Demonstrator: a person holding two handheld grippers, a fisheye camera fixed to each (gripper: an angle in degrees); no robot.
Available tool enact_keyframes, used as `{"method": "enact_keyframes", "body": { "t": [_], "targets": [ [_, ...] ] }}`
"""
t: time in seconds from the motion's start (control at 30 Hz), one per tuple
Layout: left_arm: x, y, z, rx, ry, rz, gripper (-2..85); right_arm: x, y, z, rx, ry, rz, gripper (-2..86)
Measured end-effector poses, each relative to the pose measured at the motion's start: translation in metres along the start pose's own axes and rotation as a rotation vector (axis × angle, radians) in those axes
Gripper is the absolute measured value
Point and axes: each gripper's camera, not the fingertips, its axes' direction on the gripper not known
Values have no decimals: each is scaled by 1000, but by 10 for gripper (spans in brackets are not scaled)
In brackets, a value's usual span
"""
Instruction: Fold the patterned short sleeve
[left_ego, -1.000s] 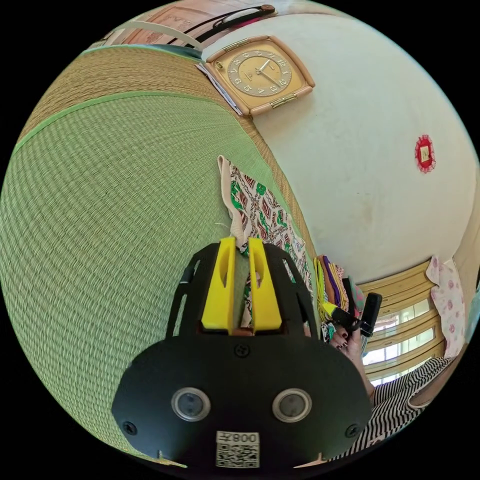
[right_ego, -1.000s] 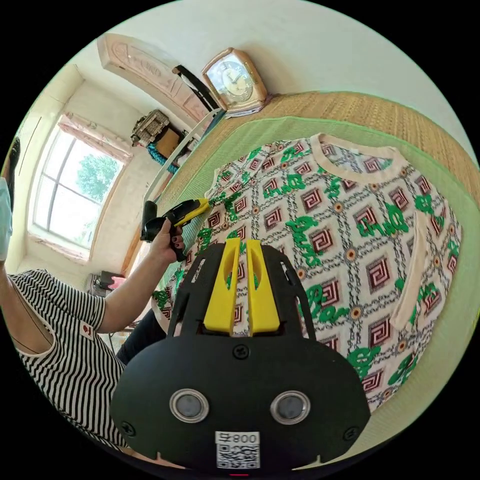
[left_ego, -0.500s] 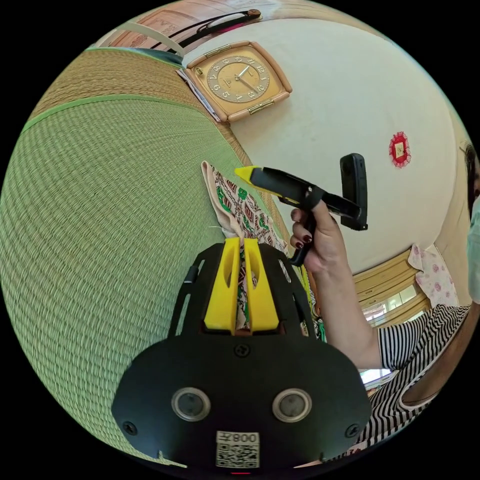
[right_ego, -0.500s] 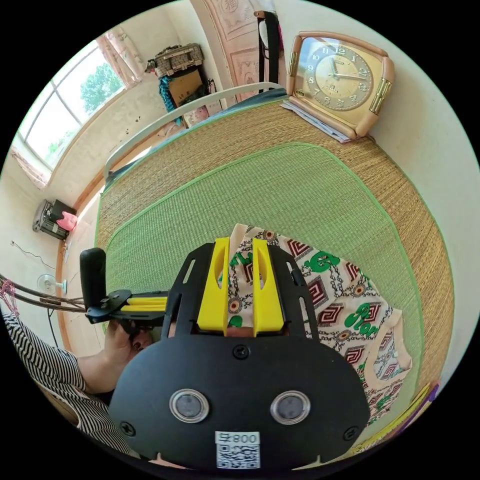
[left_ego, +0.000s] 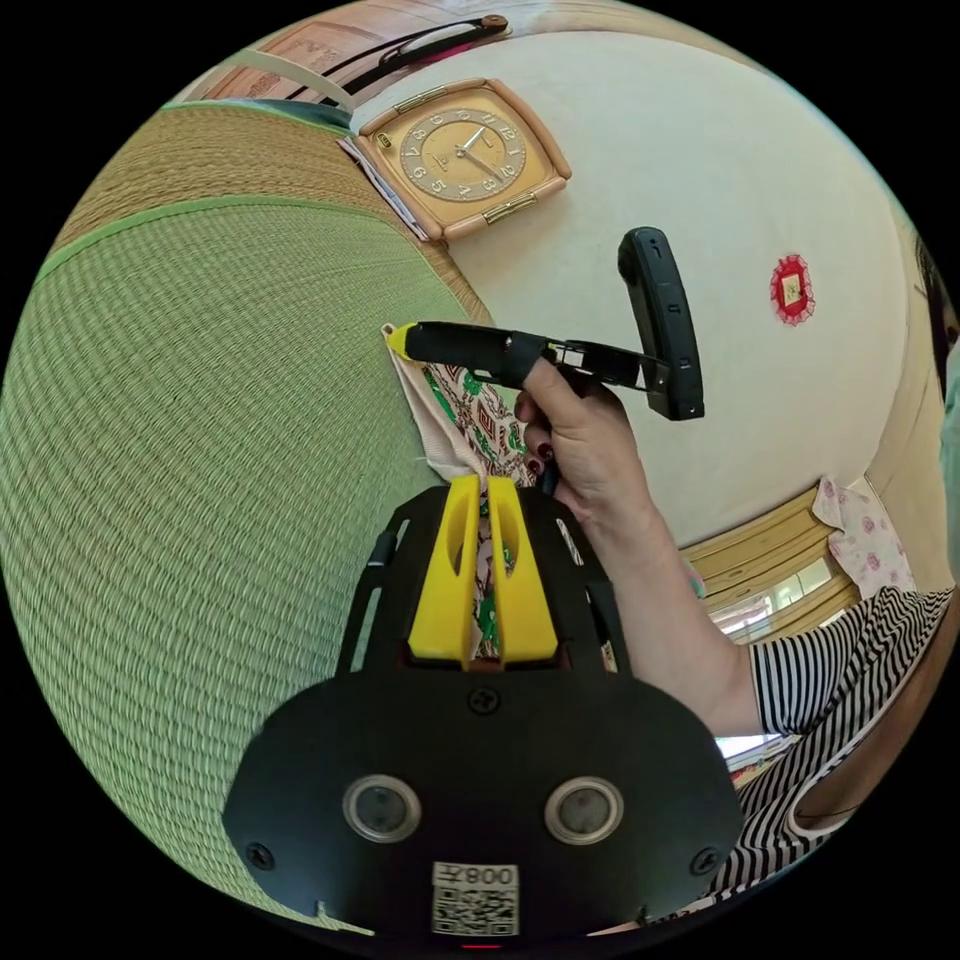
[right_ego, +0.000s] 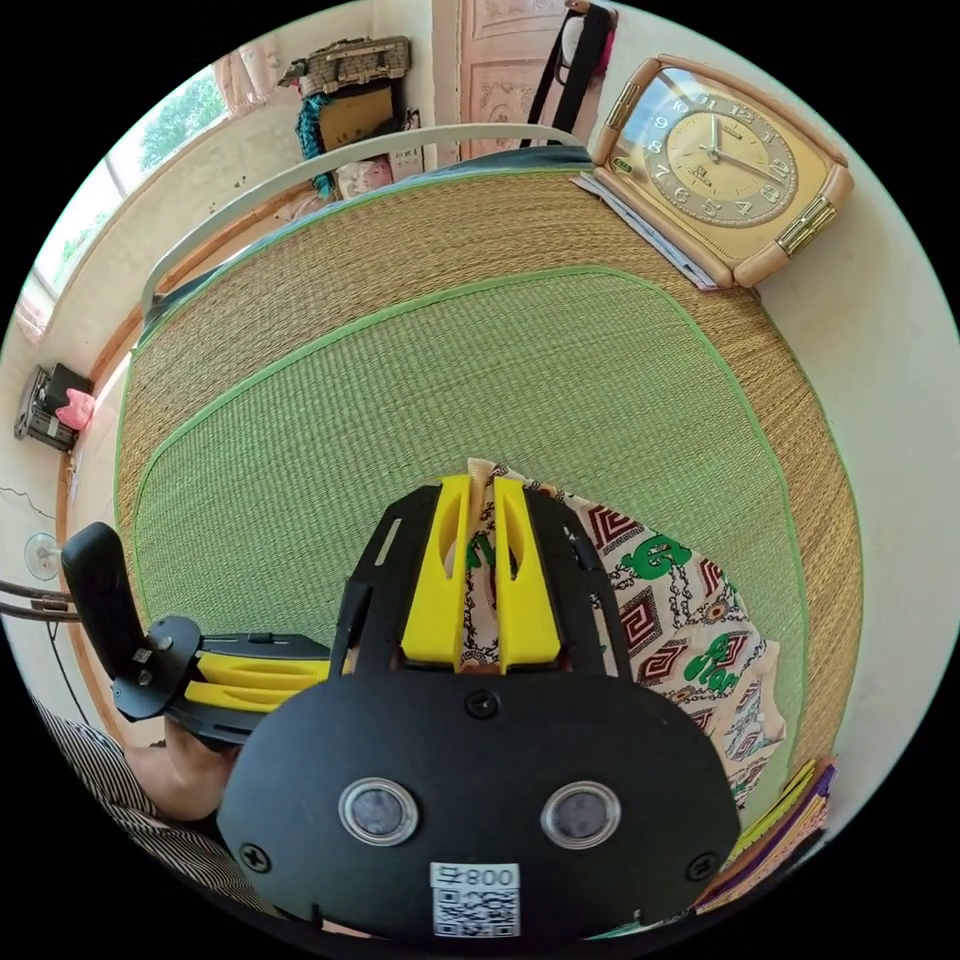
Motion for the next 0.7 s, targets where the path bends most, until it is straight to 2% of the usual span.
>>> {"method": "enact_keyframes", "body": {
  "t": [0.13,0.47,0.7],
  "targets": [
    [10,-1,-2,0,-31,33,13,13,-4,-2,17,-39,30,17],
    [62,-2,12,-20,-105,227,13,141,45,-53,208,-451,224,8],
    [109,2,60,-207,-201,401,16,214,113,-29,183,-552,373,10]
  ]
}}
